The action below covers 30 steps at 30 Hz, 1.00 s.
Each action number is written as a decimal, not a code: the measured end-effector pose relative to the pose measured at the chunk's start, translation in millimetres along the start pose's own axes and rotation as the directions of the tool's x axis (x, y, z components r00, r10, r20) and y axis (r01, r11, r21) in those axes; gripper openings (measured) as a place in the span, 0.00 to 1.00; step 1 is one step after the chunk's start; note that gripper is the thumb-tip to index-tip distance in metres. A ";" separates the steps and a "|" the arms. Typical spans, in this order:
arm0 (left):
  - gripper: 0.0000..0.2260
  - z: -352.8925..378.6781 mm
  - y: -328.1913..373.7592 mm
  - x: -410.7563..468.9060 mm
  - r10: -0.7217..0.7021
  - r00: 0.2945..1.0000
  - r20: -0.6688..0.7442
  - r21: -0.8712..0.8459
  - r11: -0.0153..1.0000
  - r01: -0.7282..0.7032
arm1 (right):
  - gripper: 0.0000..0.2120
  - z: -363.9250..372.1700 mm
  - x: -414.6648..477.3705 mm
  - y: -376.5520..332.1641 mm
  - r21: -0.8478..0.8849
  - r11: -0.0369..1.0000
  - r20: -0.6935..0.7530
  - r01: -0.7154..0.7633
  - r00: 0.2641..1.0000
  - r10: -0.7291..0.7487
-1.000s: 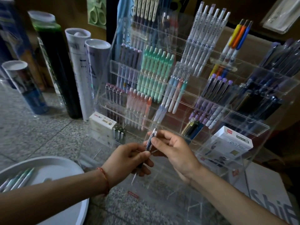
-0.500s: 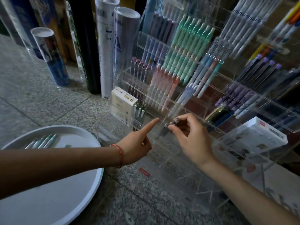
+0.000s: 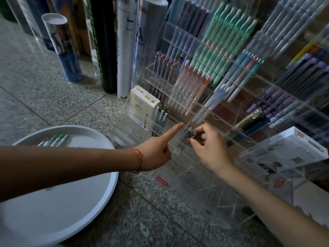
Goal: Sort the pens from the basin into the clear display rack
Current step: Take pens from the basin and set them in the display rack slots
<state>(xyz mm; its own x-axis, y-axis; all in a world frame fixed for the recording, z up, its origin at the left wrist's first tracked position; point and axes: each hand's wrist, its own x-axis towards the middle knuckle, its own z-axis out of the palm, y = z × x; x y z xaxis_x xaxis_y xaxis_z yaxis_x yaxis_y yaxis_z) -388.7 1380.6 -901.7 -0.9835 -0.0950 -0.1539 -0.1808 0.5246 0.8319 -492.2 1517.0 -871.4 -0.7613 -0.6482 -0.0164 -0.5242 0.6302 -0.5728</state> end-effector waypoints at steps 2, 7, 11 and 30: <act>0.35 0.4 -1.1 -3.1 0.019 0.998 -0.052 -0.026 0.999 -0.020 | 0.12 -1.9 -3.6 -5.6 -0.066 0.997 0.071 -0.030 0.997 0.034; 0.16 3.2 -34.7 -49.9 -0.148 0.931 -0.333 -0.184 0.979 0.089 | 0.18 -1.6 -36.1 -43.3 -0.303 0.795 -0.225 0.526 0.771 -0.596; 0.14 8.5 -113.6 -116.6 -0.502 0.753 -0.425 -0.178 0.862 0.474 | 0.14 48.5 -32.0 -79.9 -0.012 0.756 0.102 0.655 0.753 -0.651; 0.28 -60.7 -246.8 -150.0 -0.653 0.450 -0.610 0.066 0.524 0.849 | 0.22 293.5 52.5 -123.9 -0.261 0.668 0.634 0.697 0.646 -0.426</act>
<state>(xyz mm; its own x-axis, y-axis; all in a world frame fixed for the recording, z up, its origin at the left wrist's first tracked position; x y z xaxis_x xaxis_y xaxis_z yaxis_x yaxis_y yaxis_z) -196.6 1214.1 -1051.6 -0.3256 -0.9009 -0.2870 -0.9299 0.2502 0.2696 -355.2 1279.4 -1041.7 -0.0269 -0.9579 -0.2859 -0.9803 0.0813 -0.1802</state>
